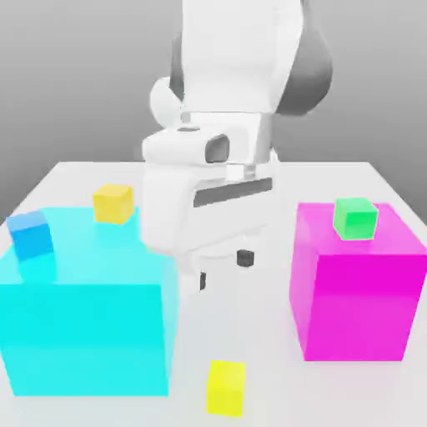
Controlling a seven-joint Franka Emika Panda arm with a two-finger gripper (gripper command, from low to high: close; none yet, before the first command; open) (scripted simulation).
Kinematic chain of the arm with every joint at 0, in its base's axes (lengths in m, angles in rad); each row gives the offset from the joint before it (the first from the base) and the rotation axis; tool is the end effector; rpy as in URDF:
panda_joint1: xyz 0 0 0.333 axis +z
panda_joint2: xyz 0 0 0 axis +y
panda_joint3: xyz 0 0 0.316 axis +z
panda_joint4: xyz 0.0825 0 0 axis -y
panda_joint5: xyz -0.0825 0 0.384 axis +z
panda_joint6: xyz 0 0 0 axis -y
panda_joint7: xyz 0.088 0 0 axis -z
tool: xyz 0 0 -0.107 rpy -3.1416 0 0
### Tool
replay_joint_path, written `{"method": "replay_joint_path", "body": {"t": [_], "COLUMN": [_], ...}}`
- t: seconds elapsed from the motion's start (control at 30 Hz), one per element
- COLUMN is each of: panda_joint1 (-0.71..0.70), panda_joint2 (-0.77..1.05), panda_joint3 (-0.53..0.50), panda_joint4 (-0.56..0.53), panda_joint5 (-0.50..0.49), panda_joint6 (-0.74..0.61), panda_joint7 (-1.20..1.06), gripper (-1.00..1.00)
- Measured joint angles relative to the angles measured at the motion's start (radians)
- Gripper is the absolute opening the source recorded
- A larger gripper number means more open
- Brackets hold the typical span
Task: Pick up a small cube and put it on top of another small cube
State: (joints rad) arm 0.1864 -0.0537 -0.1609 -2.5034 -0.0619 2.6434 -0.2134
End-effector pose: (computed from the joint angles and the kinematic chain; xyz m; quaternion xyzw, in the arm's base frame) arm 0.4806 0.0141 0.3215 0.9848 0.1437 0.0948 0.0220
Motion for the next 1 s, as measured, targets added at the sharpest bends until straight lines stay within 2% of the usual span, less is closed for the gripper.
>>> {"method": "replay_joint_path", "body": {"t": [0.23, 0.4, 0.43, 0.67, 0.83, 1.0], "panda_joint1": [-0.039, -0.069, -0.074, -0.076, -0.061, -0.1], "panda_joint2": [0.222, 0.399, 0.427, 0.43, 0.274, 0.131], "panda_joint3": [0.061, 0.101, 0.107, 0.108, 0.085, 0.028], "panda_joint4": [-0.057, -0.035, -0.03, -0.03, -0.059, -0.012], "panda_joint5": [0.097, 0.141, 0.145, 0.146, 0.11, 0.063], "panda_joint6": [0.105, 0.24, 0.262, 0.262, 0.136, 0.01], "panda_joint7": [-0.373, -0.441, -0.445, -0.446, -0.419, -0.342], "gripper": [0.0, 0.0, -1.0, -1.0, -1.0, -1.0]}}
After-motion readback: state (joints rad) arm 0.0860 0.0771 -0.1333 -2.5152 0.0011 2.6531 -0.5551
